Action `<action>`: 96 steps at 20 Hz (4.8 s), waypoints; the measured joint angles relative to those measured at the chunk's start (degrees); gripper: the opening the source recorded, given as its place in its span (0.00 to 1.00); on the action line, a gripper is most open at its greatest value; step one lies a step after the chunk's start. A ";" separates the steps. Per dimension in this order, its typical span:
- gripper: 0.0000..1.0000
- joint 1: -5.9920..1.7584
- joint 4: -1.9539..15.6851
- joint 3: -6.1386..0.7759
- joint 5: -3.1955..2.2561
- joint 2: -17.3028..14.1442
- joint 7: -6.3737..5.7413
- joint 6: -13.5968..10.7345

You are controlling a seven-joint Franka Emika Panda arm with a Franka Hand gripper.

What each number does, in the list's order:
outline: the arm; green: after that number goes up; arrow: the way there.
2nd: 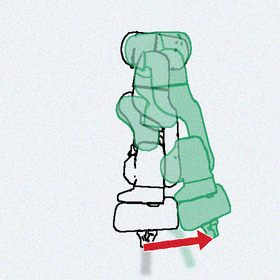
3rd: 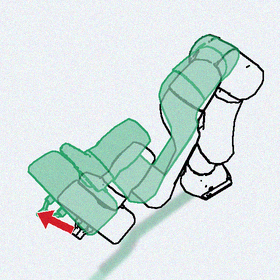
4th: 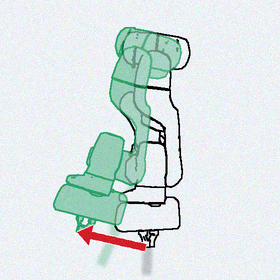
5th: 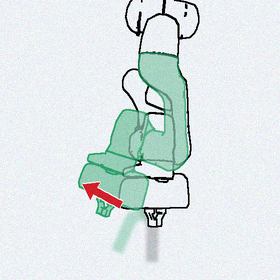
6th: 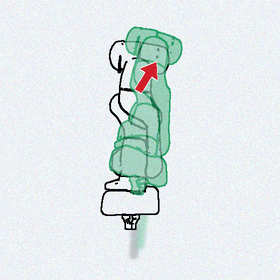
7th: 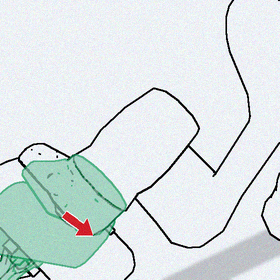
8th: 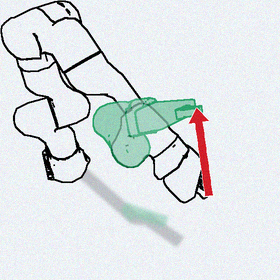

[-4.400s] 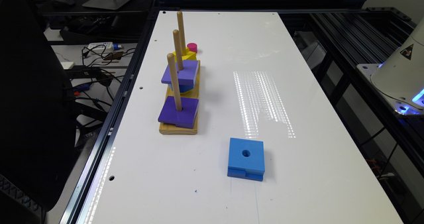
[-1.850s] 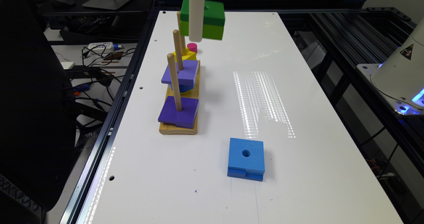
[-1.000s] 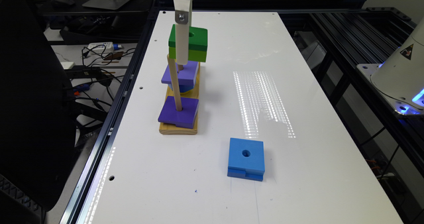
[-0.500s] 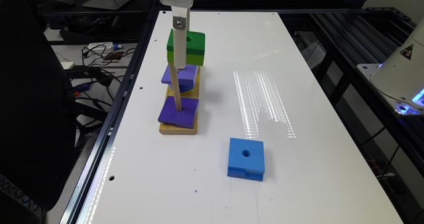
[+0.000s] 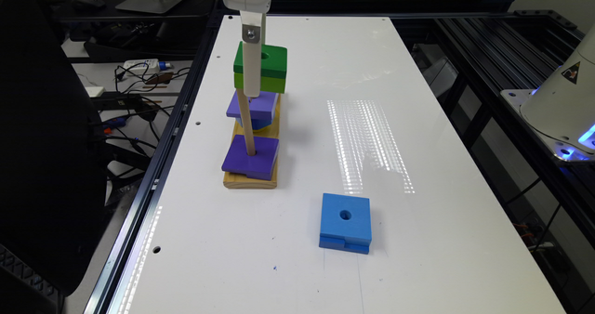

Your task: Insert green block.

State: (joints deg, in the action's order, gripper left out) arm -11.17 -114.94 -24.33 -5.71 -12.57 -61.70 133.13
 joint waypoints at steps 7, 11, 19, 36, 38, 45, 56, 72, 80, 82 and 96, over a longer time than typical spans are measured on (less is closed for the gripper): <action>0.00 0.02 -0.14 -0.01 0.00 0.00 -0.01 0.00; 0.00 0.02 -0.14 -0.01 0.00 0.00 -0.01 0.00; 0.00 0.02 -0.14 -0.01 0.00 0.00 -0.01 0.00; 0.00 0.02 -0.14 -0.01 0.00 0.00 -0.01 0.00; 0.00 0.02 -0.14 -0.01 0.00 0.00 -0.01 0.00; 0.00 0.00 -0.14 -0.01 0.00 0.00 -0.01 0.00; 0.00 -0.07 0.40 0.01 0.00 -0.31 -0.01 0.82; 0.00 0.10 3.52 -0.11 -0.47 -3.63 -0.01 1.31; 0.00 0.08 3.53 -0.10 -0.48 -3.64 -0.01 1.31; 0.00 0.06 3.53 -0.01 -0.49 -3.64 -0.01 1.31; 0.00 -0.20 3.53 0.42 -0.69 -3.64 0.05 1.31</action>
State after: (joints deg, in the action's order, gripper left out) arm -11.37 -111.41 -23.91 -6.39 -16.21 -61.65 134.44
